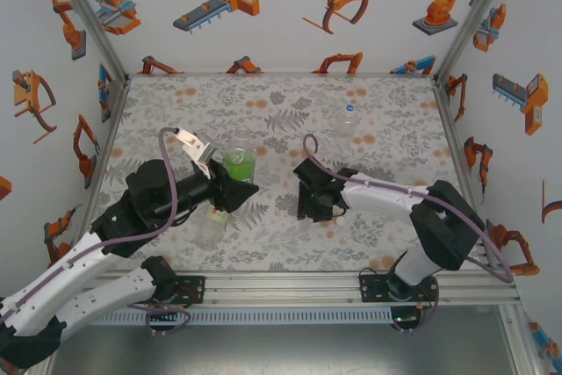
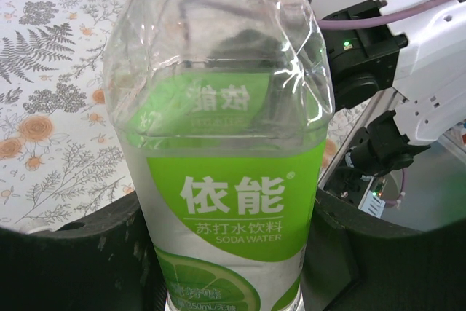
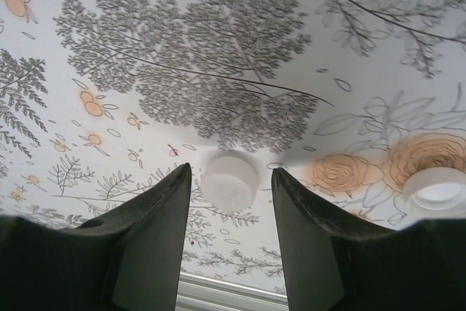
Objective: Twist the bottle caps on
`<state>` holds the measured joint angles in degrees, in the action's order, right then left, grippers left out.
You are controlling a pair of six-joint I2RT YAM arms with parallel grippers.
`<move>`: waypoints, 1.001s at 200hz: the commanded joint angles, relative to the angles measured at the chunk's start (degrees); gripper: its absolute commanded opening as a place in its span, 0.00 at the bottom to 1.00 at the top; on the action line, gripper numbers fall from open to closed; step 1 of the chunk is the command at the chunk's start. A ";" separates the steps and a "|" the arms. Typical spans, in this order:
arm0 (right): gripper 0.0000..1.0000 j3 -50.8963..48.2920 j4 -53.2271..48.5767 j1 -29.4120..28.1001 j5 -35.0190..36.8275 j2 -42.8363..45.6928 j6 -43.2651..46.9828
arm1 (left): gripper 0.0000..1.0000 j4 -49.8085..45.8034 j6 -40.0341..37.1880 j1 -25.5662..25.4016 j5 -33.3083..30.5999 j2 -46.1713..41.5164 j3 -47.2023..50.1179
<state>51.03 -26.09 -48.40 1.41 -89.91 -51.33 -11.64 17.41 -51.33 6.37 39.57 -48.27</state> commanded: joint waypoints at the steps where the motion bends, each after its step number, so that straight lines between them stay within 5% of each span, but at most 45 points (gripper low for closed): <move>1: 0.48 4.68 -7.31 -2.43 4.80 -3.13 2.76 | 0.00 0.33 1.03 0.40 -0.83 -0.82 0.20; 200: 0.42 6.10 -9.17 -7.49 6.25 -7.37 2.16 | 0.00 -0.78 1.19 0.71 -0.70 -0.39 -0.37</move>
<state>57.71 -34.26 -55.59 7.14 -96.84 -48.99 -13.08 17.63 -50.96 5.56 39.16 -48.27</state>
